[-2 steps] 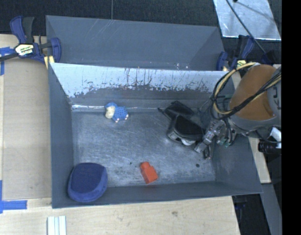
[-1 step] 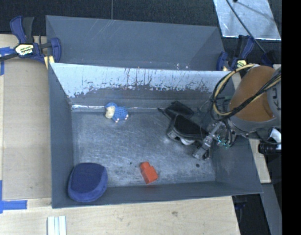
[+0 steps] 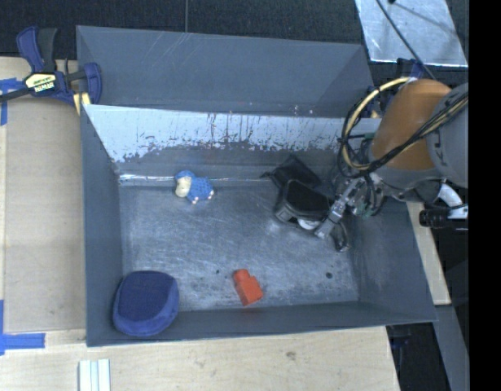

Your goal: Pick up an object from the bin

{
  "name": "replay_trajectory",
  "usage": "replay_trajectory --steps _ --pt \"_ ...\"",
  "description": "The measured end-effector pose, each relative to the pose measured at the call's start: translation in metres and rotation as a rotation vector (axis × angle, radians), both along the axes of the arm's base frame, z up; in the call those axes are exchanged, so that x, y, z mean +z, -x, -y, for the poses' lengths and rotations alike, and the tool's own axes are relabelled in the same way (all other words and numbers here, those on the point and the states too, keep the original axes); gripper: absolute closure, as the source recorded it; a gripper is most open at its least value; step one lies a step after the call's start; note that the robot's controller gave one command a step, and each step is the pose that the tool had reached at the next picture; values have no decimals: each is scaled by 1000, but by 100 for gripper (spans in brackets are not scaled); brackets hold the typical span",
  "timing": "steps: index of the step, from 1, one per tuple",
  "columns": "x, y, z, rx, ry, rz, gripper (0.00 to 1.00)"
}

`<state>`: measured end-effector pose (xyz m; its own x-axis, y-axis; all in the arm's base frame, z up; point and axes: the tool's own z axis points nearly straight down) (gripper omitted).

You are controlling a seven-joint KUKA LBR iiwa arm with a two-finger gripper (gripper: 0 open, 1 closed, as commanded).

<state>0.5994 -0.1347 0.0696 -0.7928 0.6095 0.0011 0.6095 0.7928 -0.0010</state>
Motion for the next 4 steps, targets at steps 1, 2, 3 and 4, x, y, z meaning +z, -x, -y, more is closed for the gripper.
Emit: replay_trajectory --steps 1,2,3,4 --pt "2 19 -4 -114 -5 6 0" --pt "1 22 -14 -139 -1 1 0" --pt "1 26 -8 -42 -1 0 0" --pt "1 26 -7 -42 1 0 100"
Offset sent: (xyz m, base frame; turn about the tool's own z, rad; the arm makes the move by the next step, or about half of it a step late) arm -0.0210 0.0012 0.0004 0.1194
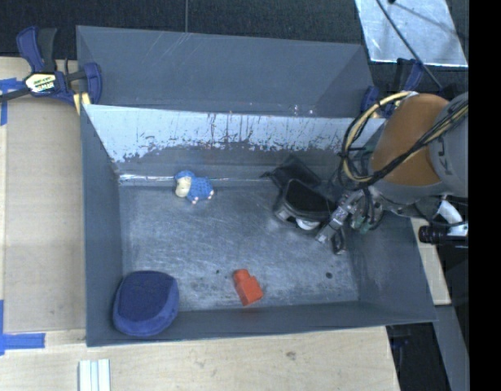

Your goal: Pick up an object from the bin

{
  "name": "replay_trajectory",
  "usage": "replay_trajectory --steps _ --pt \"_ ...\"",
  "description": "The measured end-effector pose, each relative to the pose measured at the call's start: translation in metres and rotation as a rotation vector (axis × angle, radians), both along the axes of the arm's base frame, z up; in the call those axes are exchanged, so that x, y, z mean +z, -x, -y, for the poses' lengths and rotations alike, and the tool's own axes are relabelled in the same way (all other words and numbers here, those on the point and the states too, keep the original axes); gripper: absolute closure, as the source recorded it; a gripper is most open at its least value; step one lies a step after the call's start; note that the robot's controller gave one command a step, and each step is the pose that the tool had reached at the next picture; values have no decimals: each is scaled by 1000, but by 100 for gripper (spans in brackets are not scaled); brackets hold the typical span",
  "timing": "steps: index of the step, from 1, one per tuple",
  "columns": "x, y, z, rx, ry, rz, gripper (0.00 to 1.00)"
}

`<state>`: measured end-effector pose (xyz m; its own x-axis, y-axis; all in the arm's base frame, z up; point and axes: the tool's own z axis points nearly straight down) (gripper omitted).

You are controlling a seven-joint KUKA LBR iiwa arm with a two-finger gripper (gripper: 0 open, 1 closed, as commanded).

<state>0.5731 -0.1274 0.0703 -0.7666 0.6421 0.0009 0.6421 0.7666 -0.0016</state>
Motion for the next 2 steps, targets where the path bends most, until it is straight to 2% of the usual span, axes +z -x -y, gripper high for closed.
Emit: replay_trajectory --steps 1,2 --pt "-1 -47 -22 47 9 -19 100" --pt "110 -20 -22 42 2 3 100"
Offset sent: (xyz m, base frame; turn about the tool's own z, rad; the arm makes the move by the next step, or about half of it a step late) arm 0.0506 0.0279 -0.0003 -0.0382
